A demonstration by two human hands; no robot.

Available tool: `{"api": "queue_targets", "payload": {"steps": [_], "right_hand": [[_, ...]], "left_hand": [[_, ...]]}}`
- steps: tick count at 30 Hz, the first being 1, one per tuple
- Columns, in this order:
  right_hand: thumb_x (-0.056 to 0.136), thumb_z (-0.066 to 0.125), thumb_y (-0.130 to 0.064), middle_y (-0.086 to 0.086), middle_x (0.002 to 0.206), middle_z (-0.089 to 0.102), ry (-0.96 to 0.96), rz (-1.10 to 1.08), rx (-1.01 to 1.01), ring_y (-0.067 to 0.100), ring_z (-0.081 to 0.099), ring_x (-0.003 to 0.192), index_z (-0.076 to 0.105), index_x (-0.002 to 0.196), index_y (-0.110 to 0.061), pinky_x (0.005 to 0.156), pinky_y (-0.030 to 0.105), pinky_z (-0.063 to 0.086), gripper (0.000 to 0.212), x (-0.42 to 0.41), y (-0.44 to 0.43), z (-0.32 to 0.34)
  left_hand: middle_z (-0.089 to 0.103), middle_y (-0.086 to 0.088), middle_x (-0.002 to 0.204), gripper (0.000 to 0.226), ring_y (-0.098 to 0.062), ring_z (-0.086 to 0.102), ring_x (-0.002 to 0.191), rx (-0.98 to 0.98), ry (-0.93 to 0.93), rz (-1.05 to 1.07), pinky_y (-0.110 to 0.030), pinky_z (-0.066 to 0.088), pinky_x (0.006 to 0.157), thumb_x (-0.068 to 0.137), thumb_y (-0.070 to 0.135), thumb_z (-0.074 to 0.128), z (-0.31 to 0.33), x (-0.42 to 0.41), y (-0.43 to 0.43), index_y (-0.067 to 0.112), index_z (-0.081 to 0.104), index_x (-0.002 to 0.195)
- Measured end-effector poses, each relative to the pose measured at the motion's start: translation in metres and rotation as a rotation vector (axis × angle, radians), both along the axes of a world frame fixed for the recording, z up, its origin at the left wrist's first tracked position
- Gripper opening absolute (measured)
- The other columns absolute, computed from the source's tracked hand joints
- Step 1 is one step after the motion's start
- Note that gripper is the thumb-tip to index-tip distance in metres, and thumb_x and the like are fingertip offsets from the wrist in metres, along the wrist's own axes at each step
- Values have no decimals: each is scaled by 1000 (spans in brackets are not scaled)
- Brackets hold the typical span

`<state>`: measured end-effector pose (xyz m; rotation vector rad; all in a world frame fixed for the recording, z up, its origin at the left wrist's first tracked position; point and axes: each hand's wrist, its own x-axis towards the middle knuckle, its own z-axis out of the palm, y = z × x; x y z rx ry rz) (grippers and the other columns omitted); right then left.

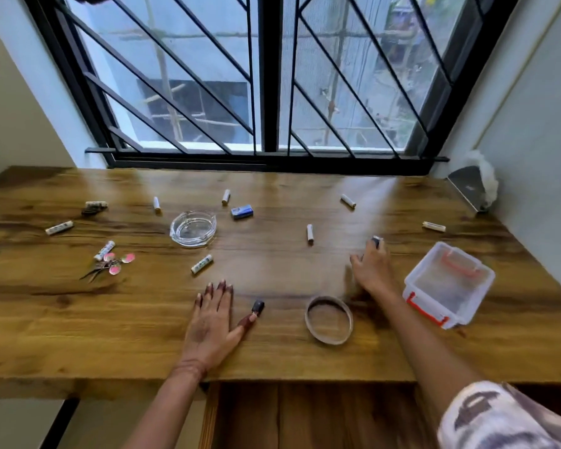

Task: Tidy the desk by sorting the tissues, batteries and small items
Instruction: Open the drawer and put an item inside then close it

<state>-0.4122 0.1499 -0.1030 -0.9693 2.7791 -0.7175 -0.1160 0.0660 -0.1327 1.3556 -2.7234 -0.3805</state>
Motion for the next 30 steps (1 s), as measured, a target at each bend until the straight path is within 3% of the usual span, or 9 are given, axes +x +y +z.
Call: {"api": "queue_targets", "payload": {"steps": [7, 11, 14, 18, 23, 30], "right_hand": [[93, 47, -26, 20, 117, 55, 202, -67, 98, 35, 46, 109, 55, 109, -3, 88, 43, 40, 28, -18, -10, -4], [92, 47, -8, 19, 103, 62, 276, -52, 83, 34, 50, 101, 57, 99, -2, 77, 41, 45, 13, -15, -10, -4], [88, 47, 1, 22, 93, 63, 259, -5, 0, 36, 54, 94, 58, 95, 2, 68, 38, 46, 13, -10, -6, -2], [84, 56, 0, 23, 85, 64, 228, 25, -210, 38, 58, 86, 60, 93, 5, 63, 36, 45, 12, 12, 3, 3], [82, 59, -2, 21, 86, 67, 175, 61, -339, 35, 60, 85, 63, 95, 3, 69, 40, 50, 14, 45, 23, 3], [83, 64, -8, 16, 90, 69, 105, 64, -409, 27, 65, 85, 63, 98, -1, 73, 29, 49, 16, 93, 52, 10]], "left_hand": [[4, 3, 157, 100, -10, -4, 143, -34, 77, 37, -29, -8, 116, 68, 78, 11, -4, -2, -1, 18, 9, 147], [7, 1, 157, 104, -12, -2, 144, -26, 82, 33, -31, -7, 116, 66, 81, 12, -3, -2, 0, 17, 11, 147], [11, 3, 156, 109, -12, -2, 143, -12, 89, -22, -34, -6, 116, 62, 88, 3, -2, -2, 2, 21, 8, 147], [15, 6, 155, 84, -12, 2, 142, 49, 138, -144, -37, -5, 116, 75, 68, 15, 5, -9, 5, 25, 10, 147], [41, 3, 146, 48, -17, 29, 138, -17, 140, -241, -34, 23, 115, 93, 34, 44, 10, -20, 7, 21, 38, 139], [55, -6, 129, 40, -22, 50, 118, -23, 215, -165, -33, 41, 101, 90, 26, 54, 19, -19, 20, 15, 51, 128]]}}
